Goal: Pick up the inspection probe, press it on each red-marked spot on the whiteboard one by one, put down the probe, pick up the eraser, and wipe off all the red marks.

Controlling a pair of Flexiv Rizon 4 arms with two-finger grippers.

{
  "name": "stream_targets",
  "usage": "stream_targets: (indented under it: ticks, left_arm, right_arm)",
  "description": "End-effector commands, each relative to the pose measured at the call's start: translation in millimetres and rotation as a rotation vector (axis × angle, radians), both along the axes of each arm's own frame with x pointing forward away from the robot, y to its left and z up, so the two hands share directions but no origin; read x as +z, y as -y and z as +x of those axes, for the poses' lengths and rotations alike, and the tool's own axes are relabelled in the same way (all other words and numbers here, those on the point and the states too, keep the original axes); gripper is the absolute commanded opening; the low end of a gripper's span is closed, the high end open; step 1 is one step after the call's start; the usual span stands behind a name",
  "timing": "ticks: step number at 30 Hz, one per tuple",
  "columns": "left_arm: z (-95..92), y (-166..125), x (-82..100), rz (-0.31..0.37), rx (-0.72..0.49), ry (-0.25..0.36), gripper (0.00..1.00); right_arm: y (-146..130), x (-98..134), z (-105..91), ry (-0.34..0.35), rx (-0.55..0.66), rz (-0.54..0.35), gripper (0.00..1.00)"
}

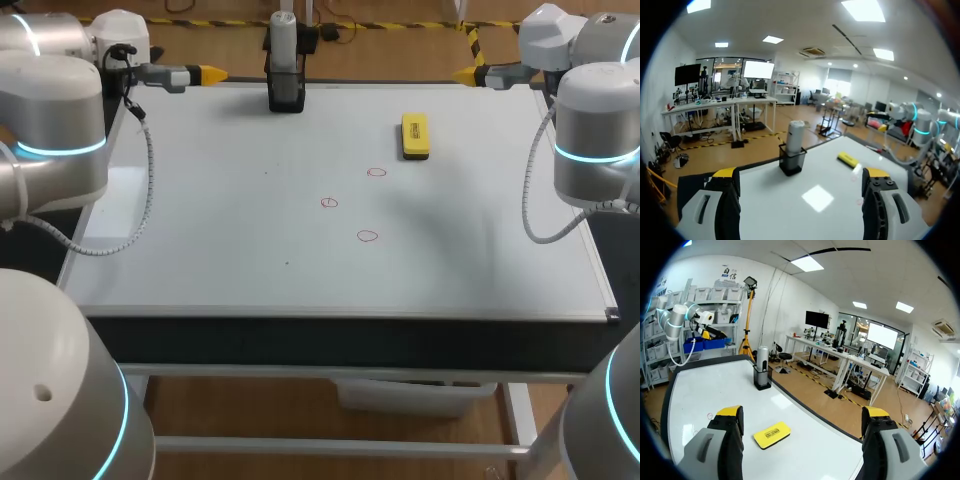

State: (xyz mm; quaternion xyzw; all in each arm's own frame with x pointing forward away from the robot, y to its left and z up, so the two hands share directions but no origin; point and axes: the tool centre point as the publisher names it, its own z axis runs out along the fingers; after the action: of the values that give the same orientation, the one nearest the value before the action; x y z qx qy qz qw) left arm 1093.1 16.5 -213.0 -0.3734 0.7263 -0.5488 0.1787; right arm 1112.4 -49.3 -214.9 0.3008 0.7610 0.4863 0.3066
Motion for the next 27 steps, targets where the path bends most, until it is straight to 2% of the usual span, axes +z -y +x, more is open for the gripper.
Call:
stream_targets:
  ticks: [1,9,14,22,24,27]
  left_arm:
    - [12.3,-1,-7.1,-0.028,-0.066,0.050,1.00]
    - [38.3,12,-10.5,-0.110,-0.324,0.189,1.00]
    - [62.0,23,-15.3,-0.153,-0.506,0.251,1.00]
    - [99.8,40,-21.2,-0.195,-0.687,0.269,1.00]
    - [107.1,45,-22.7,-0.231,-0.732,0.279,1.00]
    - [120.3,56,-26.5,-0.227,-0.786,0.268,1.00]
  right_arm:
    - [0,0,0.4,0.001,0.001,0.001,1.00]
    - [0,0,0.4,0.001,0.001,0.001,1.00]
    - [0,0,0.4,0.001,0.001,0.001,1.00]
    - [0,0,0.4,0.001,0.001,0.001,1.00]
    - [0,0,0.4,0.001,0.001,0.001,1.00]
    - [0,0,0.4,0.001,0.001,0.001,1.00]
